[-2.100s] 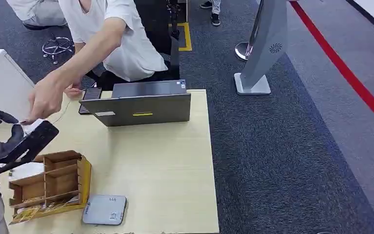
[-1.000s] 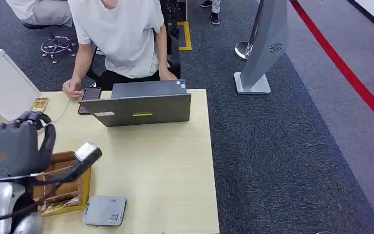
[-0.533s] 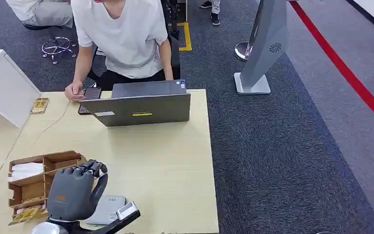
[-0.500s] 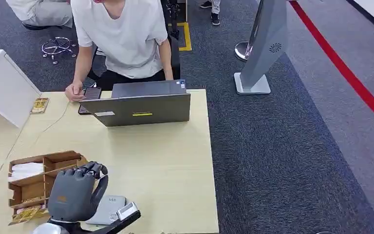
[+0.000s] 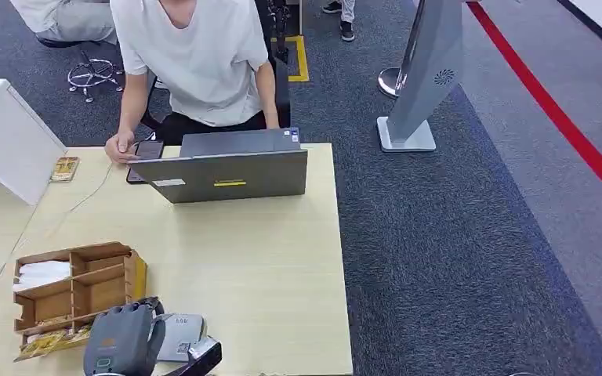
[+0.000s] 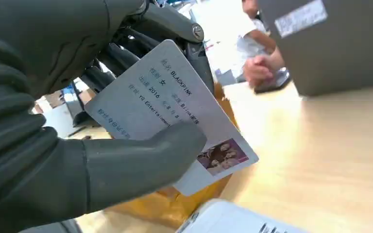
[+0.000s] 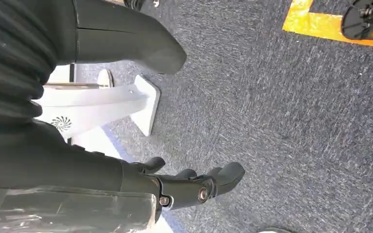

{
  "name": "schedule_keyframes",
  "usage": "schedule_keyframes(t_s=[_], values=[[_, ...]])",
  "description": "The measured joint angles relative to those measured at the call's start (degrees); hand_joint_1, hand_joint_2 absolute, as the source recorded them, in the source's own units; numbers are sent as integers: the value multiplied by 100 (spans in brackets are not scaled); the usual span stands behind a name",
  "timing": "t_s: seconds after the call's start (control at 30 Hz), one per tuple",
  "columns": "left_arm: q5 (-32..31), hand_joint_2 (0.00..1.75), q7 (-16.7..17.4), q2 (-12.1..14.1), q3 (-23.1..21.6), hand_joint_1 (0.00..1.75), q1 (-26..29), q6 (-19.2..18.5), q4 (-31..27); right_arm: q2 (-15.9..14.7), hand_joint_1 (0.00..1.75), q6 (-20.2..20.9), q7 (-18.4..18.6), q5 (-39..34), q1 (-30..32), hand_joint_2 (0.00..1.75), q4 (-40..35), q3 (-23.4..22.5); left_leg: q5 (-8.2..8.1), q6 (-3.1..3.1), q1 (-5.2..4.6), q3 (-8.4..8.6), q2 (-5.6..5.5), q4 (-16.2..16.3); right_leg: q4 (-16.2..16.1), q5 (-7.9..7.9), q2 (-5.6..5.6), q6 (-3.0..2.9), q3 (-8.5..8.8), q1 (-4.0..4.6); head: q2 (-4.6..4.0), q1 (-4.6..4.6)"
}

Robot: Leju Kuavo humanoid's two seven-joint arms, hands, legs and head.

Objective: Pass the card to the sensor for recognition and then transmit it.

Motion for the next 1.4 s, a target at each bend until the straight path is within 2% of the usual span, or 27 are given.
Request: schedule_keyframes(t_s=[0.33, 0.63, 0.73, 0.87, 0.97, 1.03, 1.1, 1.17, 1.27, 1.4], values=[[-29, 175, -77, -293, 289, 175, 42, -588, 300, 0, 0, 29, -109, 269, -174, 175, 153, -214, 0, 0, 1, 1, -1, 0, 0, 0, 0, 0, 0, 1, 0, 0], [-31, 175, 0, -308, 411, 175, -104, -868, 615, 0, 0, 111, -273, 431, -307, 175, 295, -367, 0, 0, 0, 2, -6, 0, 0, 0, -8, 0, 3, 0, 0, 0], [-33, 175, -7, -308, 415, 175, -188, -671, 673, 0, 0, 94, -280, 450, -317, 175, 332, -387, 2, -1, 1, 4, -5, 0, 0, 1, -8, 0, 2, 1, 0, 2], [-33, 175, 44, -284, 413, 175, -445, -13, 553, 0, 0, 55, -151, 166, -226, 175, 297, -352, 10, -2, 1, 1, -9, 0, 1, 4, -13, -1, 2, 1, 0, 0], [-33, 175, -111, -181, 387, 175, -751, 908, 165, 0, 0, -7, -22, -74, -29, 175, 156, -186, 12, -4, 2, 0, -10, 0, 2, 5, -14, -2, 1, 2, 0, 2], [-33, 175, -269, -89, 374, 175, -1037, 1259, -178, 0, 0, -7, 17, -157, 116, 175, 53, -38, 12, -5, 2, 0, -11, 0, 4, 5, -14, -3, 1, 2, 0, 0], [-33, 175, -349, -7, 372, 175, -1310, 1377, -513, 0, 0, 8, 28, -162, 235, 175, -37, 100, 12, -5, 3, 0, -9, 0, 4, 5, -12, -3, 0, 2, 0, 0], [-33, 175, -264, 90, 372, 175, -1564, 1394, -765, 0, 0, 33, 24, -142, 309, 175, -94, 177, 12, -5, 2, 2, -9, 0, 4, 5, -13, -3, 0, 2, 0, 0], [-33, 175, 362, 504, 208, 175, -2123, 1163, -972, 0, 0, 131, -33, -20, 355, 175, -149, 245, 16, -10, 4, -1, -10, 0, 4, 6, -14, -4, 0, 2, 0, 9], [-33, 175, 722, 877, 20, 175, -2546, 1004, -1053, 0, 0, 166, -101, 58, 380, 175, -177, 258, 18, -11, 4, 4, -8, 0, 4, 8, -10, -3, -2, 3, 0, -2]])
